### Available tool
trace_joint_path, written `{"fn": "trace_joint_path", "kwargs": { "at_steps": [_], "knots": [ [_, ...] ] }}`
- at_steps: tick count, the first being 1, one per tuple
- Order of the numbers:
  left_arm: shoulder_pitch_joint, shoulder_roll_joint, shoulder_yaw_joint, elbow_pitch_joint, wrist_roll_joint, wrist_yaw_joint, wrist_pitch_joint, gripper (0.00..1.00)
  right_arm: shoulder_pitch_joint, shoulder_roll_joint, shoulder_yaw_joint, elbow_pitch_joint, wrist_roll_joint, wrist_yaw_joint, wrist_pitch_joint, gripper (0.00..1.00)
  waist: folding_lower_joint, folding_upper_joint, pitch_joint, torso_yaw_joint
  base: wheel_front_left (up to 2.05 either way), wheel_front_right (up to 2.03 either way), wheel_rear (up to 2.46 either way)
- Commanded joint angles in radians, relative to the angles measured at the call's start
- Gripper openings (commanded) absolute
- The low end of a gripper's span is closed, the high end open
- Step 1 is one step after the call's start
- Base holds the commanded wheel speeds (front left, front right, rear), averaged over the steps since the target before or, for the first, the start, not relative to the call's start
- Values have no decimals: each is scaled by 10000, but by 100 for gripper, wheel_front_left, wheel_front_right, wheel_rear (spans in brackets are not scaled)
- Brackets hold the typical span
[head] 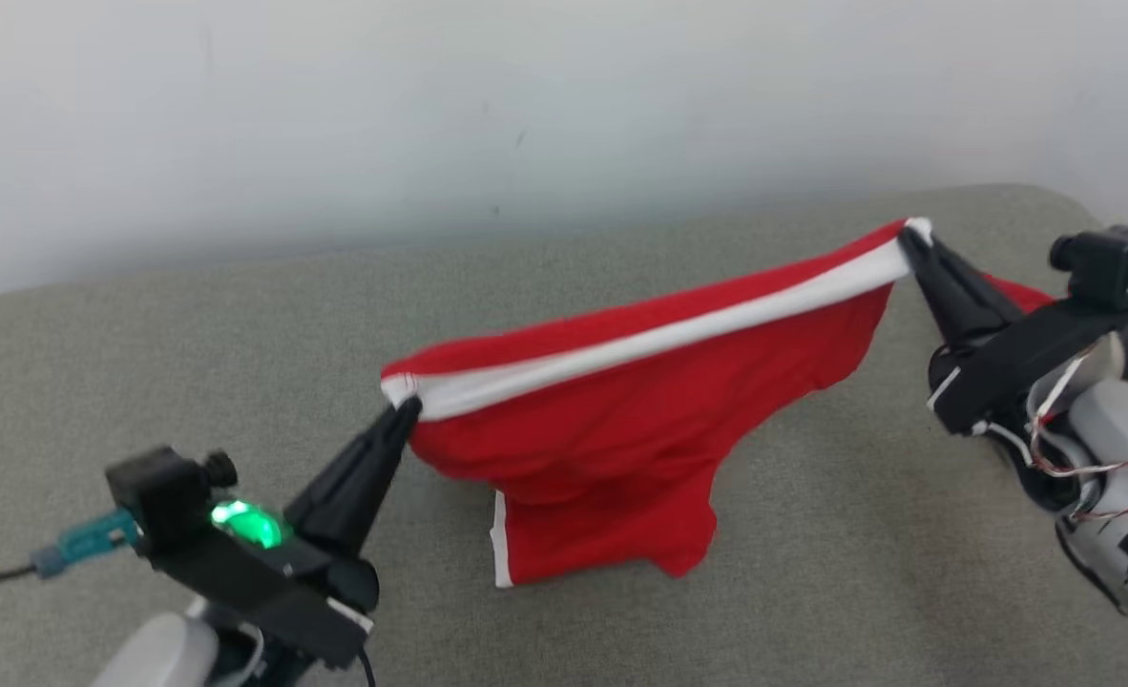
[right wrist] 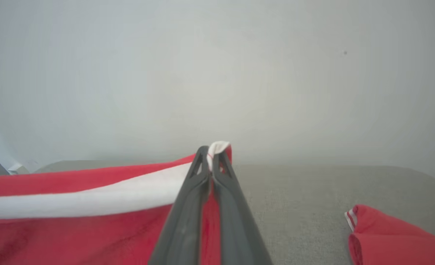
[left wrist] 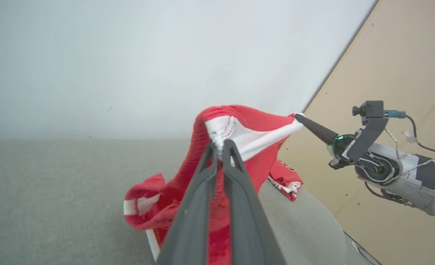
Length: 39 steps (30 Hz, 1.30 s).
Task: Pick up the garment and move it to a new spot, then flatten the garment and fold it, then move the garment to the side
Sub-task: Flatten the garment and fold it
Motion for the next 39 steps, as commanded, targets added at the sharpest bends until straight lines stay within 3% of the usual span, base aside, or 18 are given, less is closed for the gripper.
{"fn": "trace_joint_path", "kwargs": {
  "at_steps": [1, 8, 13, 27, 35, 39],
  "knots": [
    [-228, 189, 110, -217, -225, 8, 142, 0, -141, -239, -118, -209, 147, -13, 40, 0, 0, 0, -330, -132, 0, 0, 0],
    [-1079, 804, 239, -987, -313, 3, 678, 0, 202, -883, -662, -1351, 443, -14, 357, 0, 0, 0, -648, -301, 0, 0, 0],
    [-1110, 719, 229, -612, -798, -2, 600, 0, 597, -972, -907, -1523, 396, -14, 471, 0, 0, 0, -620, -258, 0, 0, 0],
    [-5023, 745, -421, -439, -2464, -12, 1744, 0, -1448, -1567, -2143, -2387, -503, -14, 1421, 0, 0, 0, -879, -299, 0, 0, 0],
    [-6752, 773, -1329, 1258, -2390, -13, 1966, 0, -2661, -658, -2149, -1280, -1786, -13, 1798, 0, 0, 0, 16, -445, 0, 0, 0],
    [-8054, 689, -1923, 2429, -2111, -13, 1447, 0, -3776, 433, -2029, -117, -2621, -13, 1524, 0, 0, 0, 1162, -548, 0, 0, 0]
  ]
}}
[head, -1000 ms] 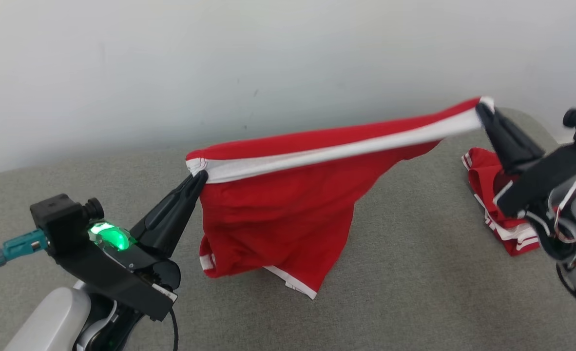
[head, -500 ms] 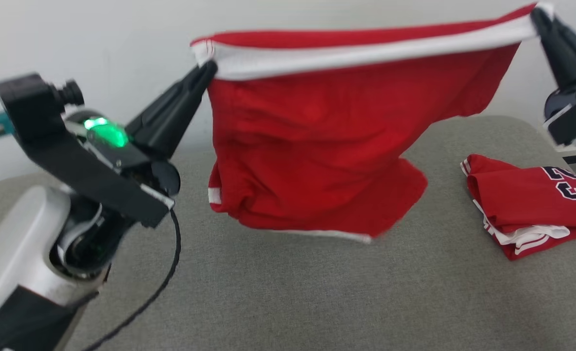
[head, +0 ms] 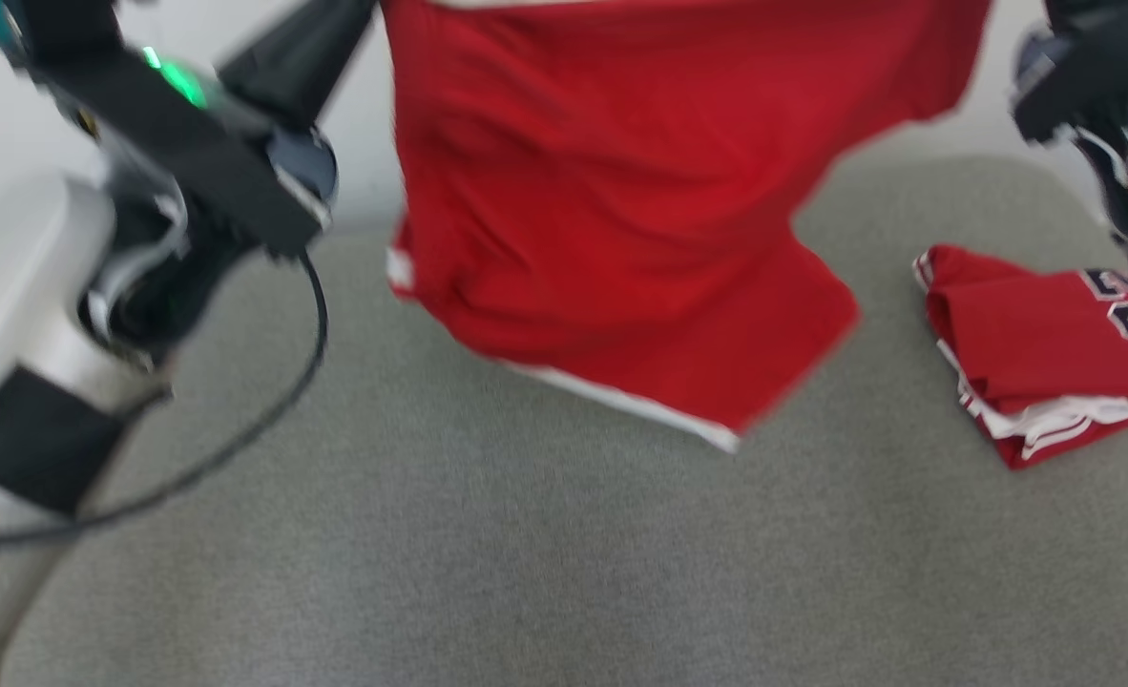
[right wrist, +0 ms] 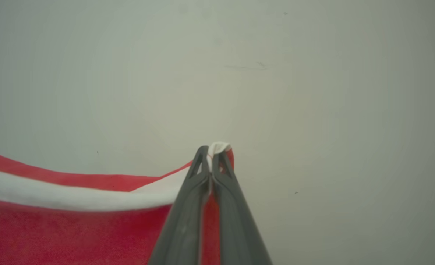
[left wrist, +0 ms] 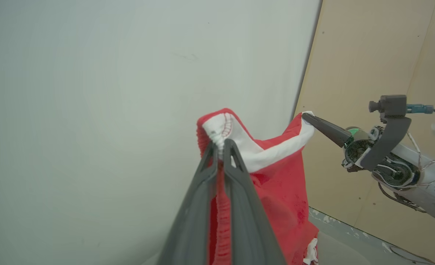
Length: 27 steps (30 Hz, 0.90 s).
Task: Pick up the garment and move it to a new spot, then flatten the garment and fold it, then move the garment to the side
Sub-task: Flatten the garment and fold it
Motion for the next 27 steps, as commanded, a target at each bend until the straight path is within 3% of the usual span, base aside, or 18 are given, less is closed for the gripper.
{"fn": "trace_joint_path", "kwargs": {
  "at_steps": [1, 6, 10, 13, 16, 21, 27],
  "knots": [
    [-261, 16, -57, 205, 110, -2, -166, 0, -295, 148, 9, 119, -118, -13, -123, 0, -1, 0, 1175, -146, 0, 0, 0],
    [-2239, -122, -804, 2000, 908, -2, -1542, 0, -2275, 1278, -275, 1922, -1570, -13, -1416, 0, -1, 0, 2745, -309, 0, 0, 0],
    [-4014, 111, -1221, 3288, 1777, -1, -2958, 0, -3901, 2198, -1310, 3255, -2681, -13, -2134, 0, -1, 0, 3983, -591, 0, 0, 0],
    [-5054, 232, -1593, 3536, 2186, -1, -3331, 0, -4682, 2724, -2478, 3323, -3588, -13, -2221, 0, -1, 0, 4841, -778, 0, 0, 0],
    [-5500, 387, -1620, 2794, 2017, -3, -3380, 0, -4498, 3288, -3341, 2840, -4399, -13, -2213, 0, -1, 0, 5743, -830, 0, 0, 0],
    [-4537, 936, -1716, 1272, 1558, -3, -3388, 0, -3470, 3841, -3906, 2337, -5129, -13, -2219, 0, -1, 0, 6680, -678, 0, 0, 0],
    [-2260, 1772, -2345, -724, 1114, -3, -3391, 0, -1354, 3679, -3649, 1943, -4725, -13, -2222, 0, -1, 0, 6587, -360, 0, 0, 0]
  ]
}}
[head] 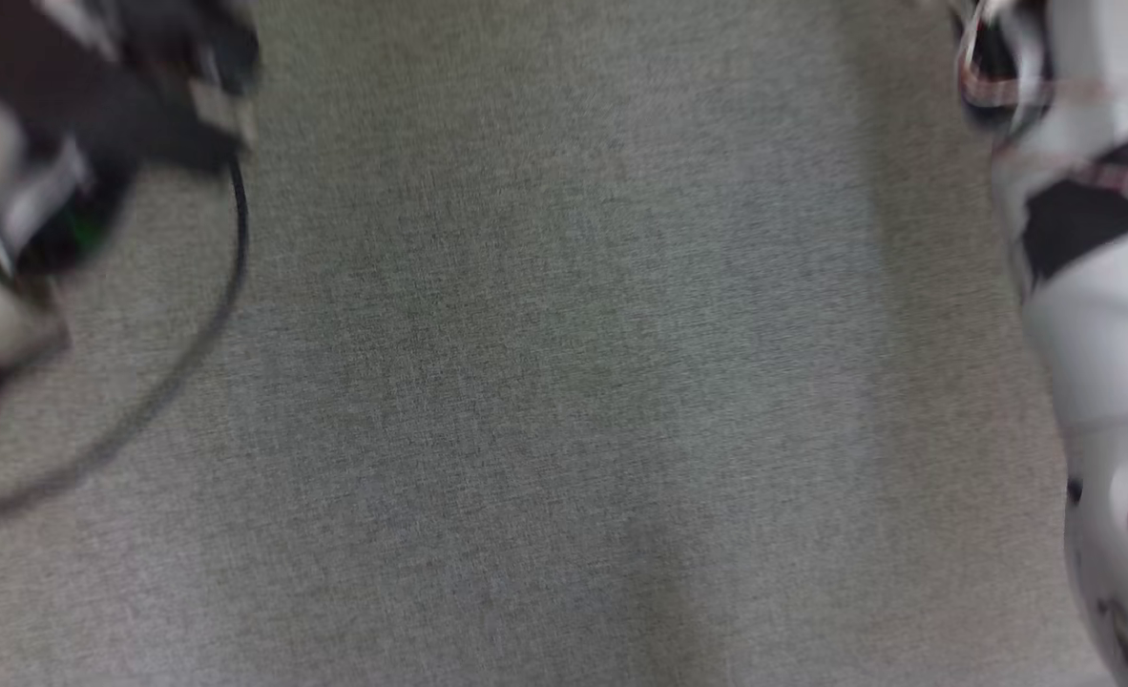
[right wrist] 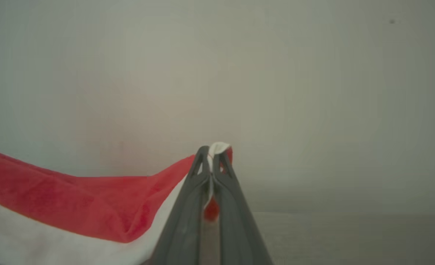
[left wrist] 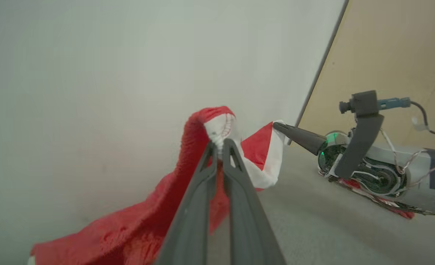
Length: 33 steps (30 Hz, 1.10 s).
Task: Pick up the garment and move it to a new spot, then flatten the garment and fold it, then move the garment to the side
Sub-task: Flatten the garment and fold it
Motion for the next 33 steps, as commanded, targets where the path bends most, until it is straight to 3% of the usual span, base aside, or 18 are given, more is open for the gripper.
{"fn": "trace_joint_path", "kwargs": {
  "at_steps": [1, 6, 9, 13, 22, 33],
  "knots": [
    [922, 433, -206, -676, -144, -3, -47, 0, 862, -180, 215, -195, 341, -13, -29, 0, -5, -4, 410, 181, 0, 0, 0],
    [3213, 1320, -62, -2287, 19, -3, -48, 0, 2993, -1031, 567, -988, 1342, -13, -7, 0, -5, -4, -200, 366, 0, 0, 0],
    [4579, 1572, 270, -2963, 202, -3, -49, 0, 4151, -1443, 738, -1720, 1943, -13, -2, 0, -5, -4, -670, 448, 0, 0, 0],
    [5994, 1424, 694, -3295, 512, -3, -41, 0, 5284, -1828, 1008, -2395, 2449, -13, -4, 0, -5, -4, -1274, 488, 0, 0, 0],
    [9418, 517, 1723, -3496, 1596, -3, -42, 0, 7938, -2966, 1234, -4262, 2994, -13, -15, 0, -5, -4, -2964, 437, 0, 0, 0],
    [12412, -79, 2012, -4051, 2322, 0, -51, 0, 11747, -4376, 170, -6247, 3115, -17, 415, 0, -5, -4, -5097, 633, 0, 0, 0]
  ]
}}
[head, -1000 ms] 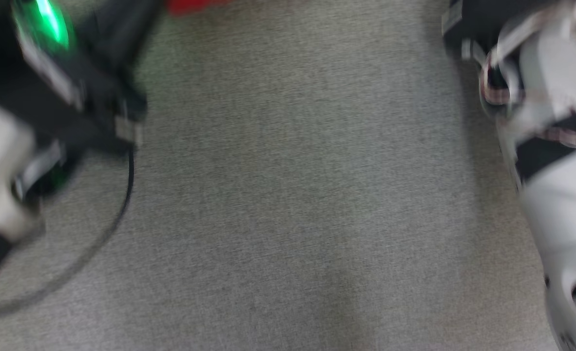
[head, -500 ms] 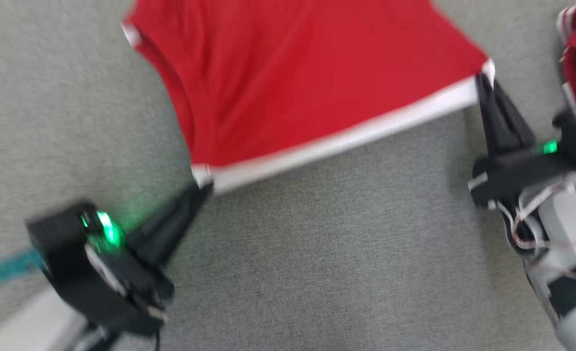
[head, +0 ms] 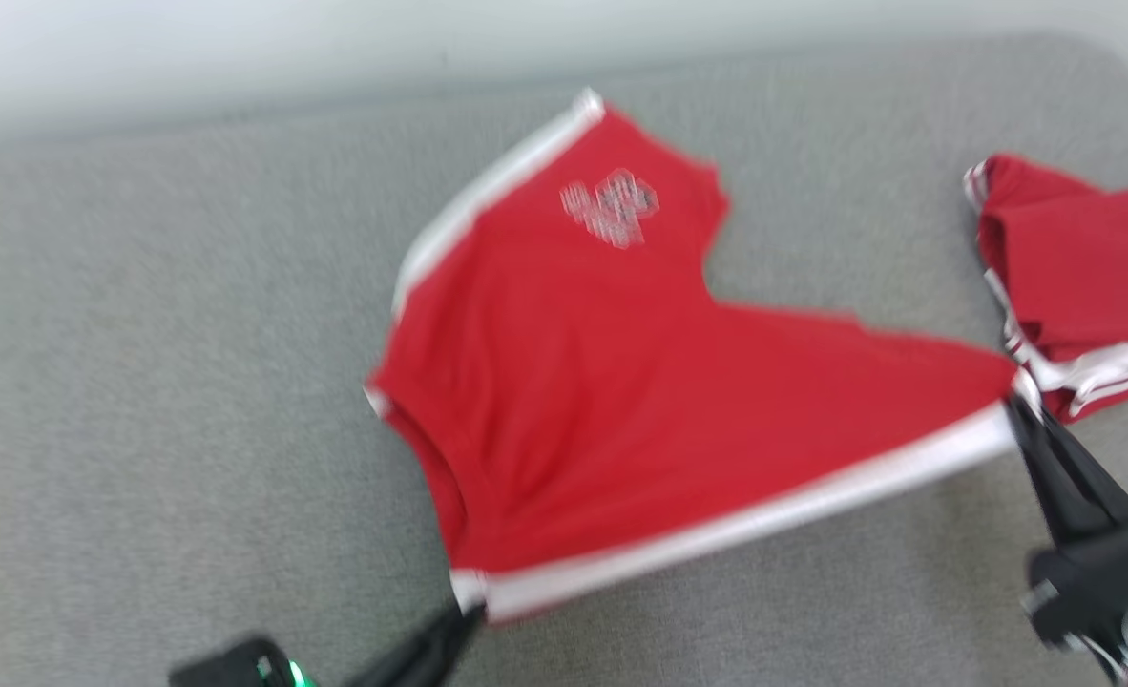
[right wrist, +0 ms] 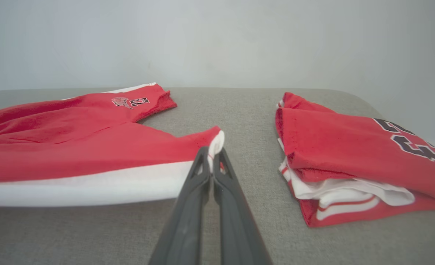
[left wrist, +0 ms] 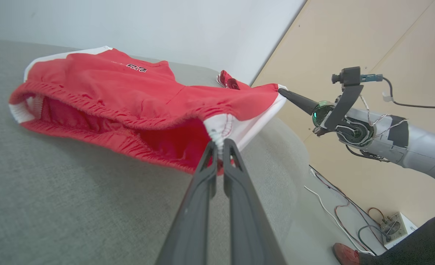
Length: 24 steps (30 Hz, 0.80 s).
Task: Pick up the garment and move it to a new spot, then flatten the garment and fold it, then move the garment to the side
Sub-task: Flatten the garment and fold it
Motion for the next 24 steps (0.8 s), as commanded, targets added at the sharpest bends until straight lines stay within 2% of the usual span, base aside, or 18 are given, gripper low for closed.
{"fn": "trace_joint_path", "kwargs": {
  "at_steps": [1, 2, 5, 10, 16, 21, 22, 24],
  "knots": [
    [390, 139, -85, -52, 29, 4, -50, 0, 507, -327, -315, -258, -28, -26, 216, 0, 3, 1, -1140, 192, 0, 0, 0],
    [733, 226, -324, -154, -329, 5, -51, 0, 1166, -530, -686, -853, -51, -34, 715, 0, 3, 1, -1342, 278, 0, 0, 0],
    [810, 370, -759, -175, -969, 7, 0, 0, 1846, -666, -1224, -1562, -149, -37, 1812, 0, 3, 1, -1529, 410, 0, 0, 0],
    [103, -79, -1179, 149, -2542, 5, 252, 0, 1434, 137, -1654, -1715, -246, -31, 3608, 0, 3, 1, -1425, 709, 0, 0, 0],
    [-1299, -923, -1395, 987, -4169, 1, 570, 0, -723, 1061, -1289, -196, -572, -20, 4952, 0, 3, 1, -838, 1151, 0, 0, 0],
    [-2341, -1254, -1342, 1603, -5186, 1, 514, 0, -2886, 1386, -803, 1730, -931, -20, 4952, 0, 3, 1, -235, 1546, 0, 0, 0],
    [-2341, -1254, -1342, 1603, -5186, 1, 514, 0, -2886, 1386, -803, 1730, -931, -20, 4952, 0, 3, 1, -235, 1546, 0, 0, 0],
    [-2623, -1338, -1200, 1741, -5475, 1, 387, 0, -3677, 1513, -673, 2478, -969, -20, 4705, 0, 3, 1, 9, 1677, 0, 0, 0]
  ]
}}
